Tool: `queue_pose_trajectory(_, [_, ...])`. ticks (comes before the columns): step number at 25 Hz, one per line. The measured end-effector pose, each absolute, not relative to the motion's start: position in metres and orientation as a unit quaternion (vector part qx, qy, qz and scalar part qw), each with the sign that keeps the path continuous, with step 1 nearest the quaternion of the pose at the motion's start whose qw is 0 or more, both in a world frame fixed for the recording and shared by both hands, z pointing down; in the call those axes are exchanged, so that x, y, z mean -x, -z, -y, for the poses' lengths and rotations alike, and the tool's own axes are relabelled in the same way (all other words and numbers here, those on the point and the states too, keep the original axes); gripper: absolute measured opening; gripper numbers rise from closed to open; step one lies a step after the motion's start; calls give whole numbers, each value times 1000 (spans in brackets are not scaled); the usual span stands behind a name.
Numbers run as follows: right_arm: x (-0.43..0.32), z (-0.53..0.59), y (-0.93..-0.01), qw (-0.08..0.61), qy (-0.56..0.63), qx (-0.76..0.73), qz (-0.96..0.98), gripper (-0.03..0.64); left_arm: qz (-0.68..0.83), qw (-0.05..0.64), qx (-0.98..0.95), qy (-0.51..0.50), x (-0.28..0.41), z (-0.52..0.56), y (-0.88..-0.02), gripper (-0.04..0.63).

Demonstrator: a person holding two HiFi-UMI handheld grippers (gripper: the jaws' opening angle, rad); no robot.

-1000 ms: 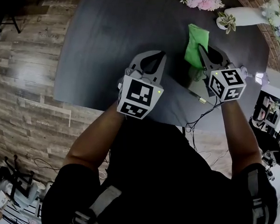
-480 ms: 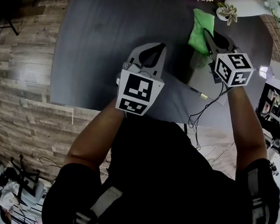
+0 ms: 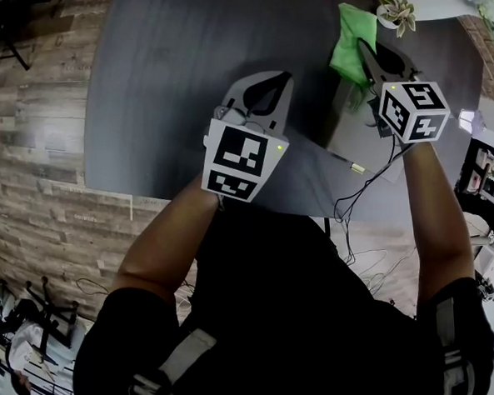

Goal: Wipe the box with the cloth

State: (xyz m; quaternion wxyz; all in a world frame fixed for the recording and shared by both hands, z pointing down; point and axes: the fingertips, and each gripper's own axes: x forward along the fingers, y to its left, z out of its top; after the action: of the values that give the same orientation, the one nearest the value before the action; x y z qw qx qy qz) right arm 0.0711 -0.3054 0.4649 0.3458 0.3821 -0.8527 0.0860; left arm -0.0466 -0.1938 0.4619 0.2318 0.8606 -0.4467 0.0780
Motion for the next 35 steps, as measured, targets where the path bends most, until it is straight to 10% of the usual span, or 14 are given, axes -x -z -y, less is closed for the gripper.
queue_pose_trajectory(35, [-145, 320, -477, 346, -128, -418, 830, 38, 419, 221, -872, -119, -4, 199, -467, 8])
